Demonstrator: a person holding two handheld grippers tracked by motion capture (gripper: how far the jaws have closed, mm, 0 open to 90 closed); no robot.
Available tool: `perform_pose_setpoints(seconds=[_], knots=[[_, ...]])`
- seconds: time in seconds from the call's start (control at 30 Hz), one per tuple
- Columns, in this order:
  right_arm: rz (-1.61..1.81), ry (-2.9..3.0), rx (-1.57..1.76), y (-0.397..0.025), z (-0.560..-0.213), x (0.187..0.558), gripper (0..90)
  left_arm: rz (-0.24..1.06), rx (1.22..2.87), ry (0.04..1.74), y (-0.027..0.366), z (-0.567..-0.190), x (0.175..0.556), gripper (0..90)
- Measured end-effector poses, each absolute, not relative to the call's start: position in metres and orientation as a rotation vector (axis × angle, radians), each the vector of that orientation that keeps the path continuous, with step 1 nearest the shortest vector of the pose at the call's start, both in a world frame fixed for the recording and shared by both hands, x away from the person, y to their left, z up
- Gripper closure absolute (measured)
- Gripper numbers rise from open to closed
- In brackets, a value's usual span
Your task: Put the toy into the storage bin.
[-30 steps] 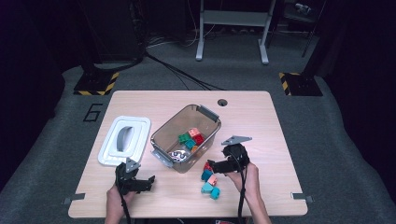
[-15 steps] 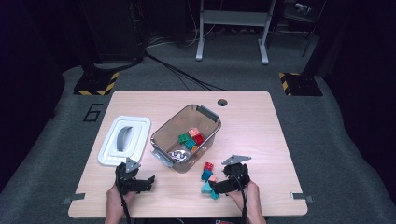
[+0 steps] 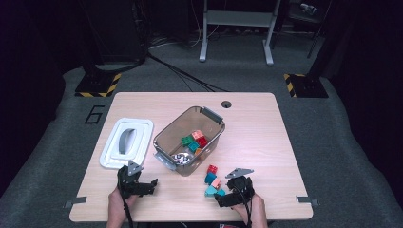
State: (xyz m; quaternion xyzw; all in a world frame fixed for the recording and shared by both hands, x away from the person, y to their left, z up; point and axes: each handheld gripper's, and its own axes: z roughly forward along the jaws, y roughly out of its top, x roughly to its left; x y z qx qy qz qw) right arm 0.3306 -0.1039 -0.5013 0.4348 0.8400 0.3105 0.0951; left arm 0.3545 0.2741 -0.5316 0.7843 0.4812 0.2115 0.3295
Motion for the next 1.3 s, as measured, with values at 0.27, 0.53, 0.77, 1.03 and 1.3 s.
perform_pose_setpoints(seconds=[0.27,0.53,0.77,1.03,1.3], knots=[[0.940,2.432,1.332,-0.116,-0.503,0.330,26.1,0.550,2.051,1.259,0.274,-0.532,0.355,1.4],[0.950,2.436,1.325,-0.113,-0.502,0.330,56.4,0.551,2.051,1.259,0.274,-0.532,0.355,1.4],[0.961,2.406,1.340,-0.116,-0.498,0.333,58.7,0.553,2.053,1.258,0.274,-0.532,0.355,1.4],[0.989,2.385,1.346,-0.120,-0.489,0.337,58.8,0.551,2.052,1.259,0.274,-0.532,0.355,1.4],[1.010,2.354,1.310,-0.122,-0.474,0.348,58.8,0.553,2.052,1.258,0.274,-0.532,0.355,1.4]])
